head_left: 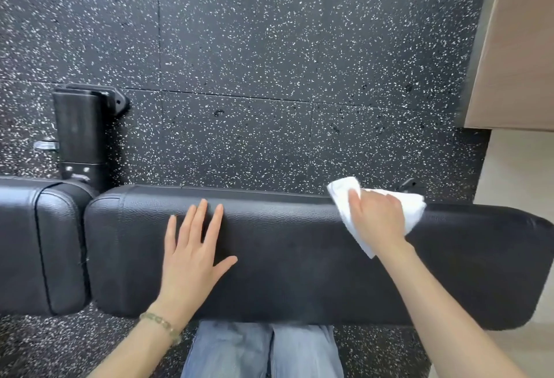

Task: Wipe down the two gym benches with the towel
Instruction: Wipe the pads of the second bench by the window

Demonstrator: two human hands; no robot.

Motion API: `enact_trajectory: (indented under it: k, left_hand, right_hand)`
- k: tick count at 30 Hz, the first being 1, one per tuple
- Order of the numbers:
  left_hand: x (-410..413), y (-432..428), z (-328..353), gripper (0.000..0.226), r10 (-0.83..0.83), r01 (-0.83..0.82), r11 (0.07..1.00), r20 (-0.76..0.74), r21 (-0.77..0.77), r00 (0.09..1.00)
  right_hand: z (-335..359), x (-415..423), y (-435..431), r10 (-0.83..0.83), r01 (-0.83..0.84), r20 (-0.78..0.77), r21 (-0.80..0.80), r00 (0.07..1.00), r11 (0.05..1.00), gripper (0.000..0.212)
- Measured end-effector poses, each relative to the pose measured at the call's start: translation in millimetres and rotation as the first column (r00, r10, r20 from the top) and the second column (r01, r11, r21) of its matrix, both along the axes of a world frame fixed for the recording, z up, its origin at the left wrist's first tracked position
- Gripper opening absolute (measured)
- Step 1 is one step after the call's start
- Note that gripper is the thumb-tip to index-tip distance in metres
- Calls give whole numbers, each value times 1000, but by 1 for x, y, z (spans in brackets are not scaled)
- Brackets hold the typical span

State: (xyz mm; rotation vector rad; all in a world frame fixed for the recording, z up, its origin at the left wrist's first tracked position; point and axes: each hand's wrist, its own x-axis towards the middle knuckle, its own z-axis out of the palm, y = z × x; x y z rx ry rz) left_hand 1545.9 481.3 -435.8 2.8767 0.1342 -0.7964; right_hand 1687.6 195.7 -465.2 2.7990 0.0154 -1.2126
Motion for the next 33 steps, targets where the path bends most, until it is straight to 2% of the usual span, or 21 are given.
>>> enact_trajectory:
  k: [2,4,5,7,10,13,15,17,18,20,23,25,27,29,33]
  left_hand:
    - [-2,-2,1,110,-35,35,999,-22,-1,999]
    - [-5,-5,1,119,-58,60,998,-79,17,995]
    - [-6,-6,1,123,-56,59,998,-106,25,993]
    - [-5,-8,1,128,-54,58,998,-143,23,988]
    - [-3,-10,2,129,-29,34,999,-181,25,983]
    - [-2,-13,4,129,-8,14,1000,-202,28,979]
    - [-1,-16,5,130,7,-1,1000,-215,28,976]
    - [0,-16,5,132,23,-18,1000,-230,25,973]
    - [1,-17,5,132,27,-22,1000,-235,22,972]
    - [1,-17,5,132,29,-26,1000,-246,18,969]
    - [3,-17,4,132,29,-27,1000,-255,12,966]
    - [2,-14,4,131,25,-23,1000,-258,11,966]
    - [1,-12,5,129,22,-22,1000,-252,3,967]
    - [0,-11,7,126,21,-26,1000,-231,-15,973]
    - [-2,3,9,110,64,-62,998,-139,24,988]
  right_hand:
    - [3,-2,23,34,-35,33,27,999,999,30]
    - [0,-13,61,79,-96,99,188,992,977,15]
    - [-1,-19,84,66,-90,101,260,993,961,22]
    - [-1,-29,121,72,-70,8,381,997,922,40]
    - [1,-23,121,180,-147,-37,434,983,889,46]
    - [-3,-12,62,154,-144,-1,350,988,926,56]
    - [-3,-4,27,82,-81,0,188,997,979,67]
    - [-3,-4,23,-3,4,-3,102,1000,995,57]
    - [-3,-6,33,2,-3,12,109,1000,994,47]
    - [1,-11,65,29,-26,-12,249,999,968,29]
    - [5,-21,126,142,-113,-34,440,989,891,32]
    - [2,-23,148,197,-149,-53,469,979,870,38]
    - [0,-20,141,240,-185,-57,478,969,859,41]
    - [-1,-15,110,248,-231,12,411,969,882,38]
    - [-3,-10,67,90,-83,-26,211,996,974,58]
